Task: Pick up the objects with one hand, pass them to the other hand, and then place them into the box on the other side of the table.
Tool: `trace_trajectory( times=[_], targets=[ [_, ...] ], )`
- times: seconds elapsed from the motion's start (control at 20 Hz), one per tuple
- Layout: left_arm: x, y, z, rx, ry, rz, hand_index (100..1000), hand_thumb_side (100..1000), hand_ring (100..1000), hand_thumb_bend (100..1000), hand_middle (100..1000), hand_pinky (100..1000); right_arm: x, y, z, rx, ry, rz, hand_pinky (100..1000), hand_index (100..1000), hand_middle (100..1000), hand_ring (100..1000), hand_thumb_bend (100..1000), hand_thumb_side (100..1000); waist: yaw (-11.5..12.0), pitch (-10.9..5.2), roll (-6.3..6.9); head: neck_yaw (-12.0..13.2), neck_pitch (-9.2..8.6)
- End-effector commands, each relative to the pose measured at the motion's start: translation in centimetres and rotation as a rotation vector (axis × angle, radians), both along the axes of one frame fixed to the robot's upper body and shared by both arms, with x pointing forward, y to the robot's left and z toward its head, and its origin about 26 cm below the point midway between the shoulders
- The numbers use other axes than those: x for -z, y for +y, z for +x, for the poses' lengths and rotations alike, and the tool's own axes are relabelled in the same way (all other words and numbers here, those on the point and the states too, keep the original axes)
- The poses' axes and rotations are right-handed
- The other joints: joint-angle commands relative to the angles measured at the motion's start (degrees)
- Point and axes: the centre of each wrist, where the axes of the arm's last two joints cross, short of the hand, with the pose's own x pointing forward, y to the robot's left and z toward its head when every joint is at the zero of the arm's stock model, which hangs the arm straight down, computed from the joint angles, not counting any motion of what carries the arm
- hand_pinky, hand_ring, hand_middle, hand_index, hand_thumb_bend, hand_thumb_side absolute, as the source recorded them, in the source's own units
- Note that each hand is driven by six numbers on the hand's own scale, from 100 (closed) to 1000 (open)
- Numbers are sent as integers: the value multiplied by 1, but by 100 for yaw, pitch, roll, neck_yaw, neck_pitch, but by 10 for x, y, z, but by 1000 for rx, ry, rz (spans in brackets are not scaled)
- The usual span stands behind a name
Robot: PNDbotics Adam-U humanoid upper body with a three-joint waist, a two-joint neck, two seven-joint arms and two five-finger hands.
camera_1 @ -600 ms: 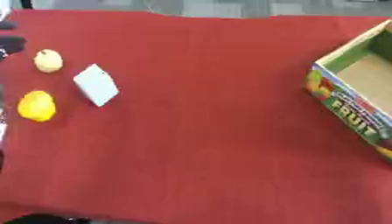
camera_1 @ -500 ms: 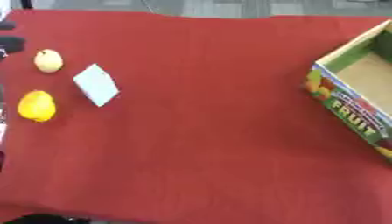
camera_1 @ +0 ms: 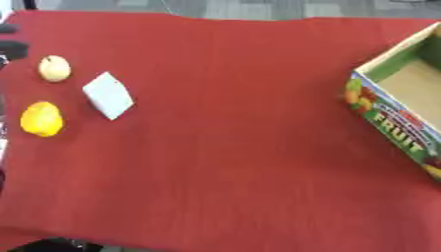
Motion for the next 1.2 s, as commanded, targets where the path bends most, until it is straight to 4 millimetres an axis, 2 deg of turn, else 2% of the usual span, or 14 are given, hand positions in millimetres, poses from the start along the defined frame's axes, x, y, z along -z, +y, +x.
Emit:
trace_trajectory(
  times=[0.05, 0.15, 0.35, 0.5, 0.65, 0.9, 1.2],
  targets=[
    [-12, 1, -1, 2, -31, 24, 872, 713, 564, 240, 628, 678, -10, -4, -3, 10, -24, -29, 935, 964, 965, 1000, 100, 573, -1, -102, -12, -29, -40],
    [-14, 3, -2, -3, -30, 39, 873, 709, 570, 241, 633, 680, -10, -4, -3, 10, -26, -30, 935, 964, 965, 1000, 100, 573, -1, -89, -17, -51, -44],
    [-20, 18, -7, -49, 40, 153, 886, 642, 604, 276, 658, 707, -11, -4, -3, 15, -29, -33, 935, 964, 965, 1000, 100, 573, 8, -74, 9, -61, -7],
    [-28, 32, -14, -86, 133, 255, 890, 579, 625, 324, 666, 728, -12, -5, -4, 16, -31, -38, 935, 964, 964, 1000, 100, 572, 21, -69, 37, -74, 1],
    [-38, 42, -22, -91, 262, 374, 888, 555, 649, 362, 680, 745, -13, -5, -4, 18, -32, -46, 935, 963, 964, 1000, 100, 571, 32, -67, 62, -86, -11],
    [-57, 48, -34, -32, 449, 569, 892, 551, 699, 451, 718, 772, -16, -5, -5, 15, -40, -63, 935, 965, 965, 1000, 100, 566, 56, -75, 89, -70, -14],
    [-70, 50, -40, -10, 574, 722, 893, 530, 737, 507, 743, 797, -31, 3, -3, -36, -90, -77, 935, 968, 978, 1000, 100, 560, 42, -106, 78, -66, 21]
  ],
)
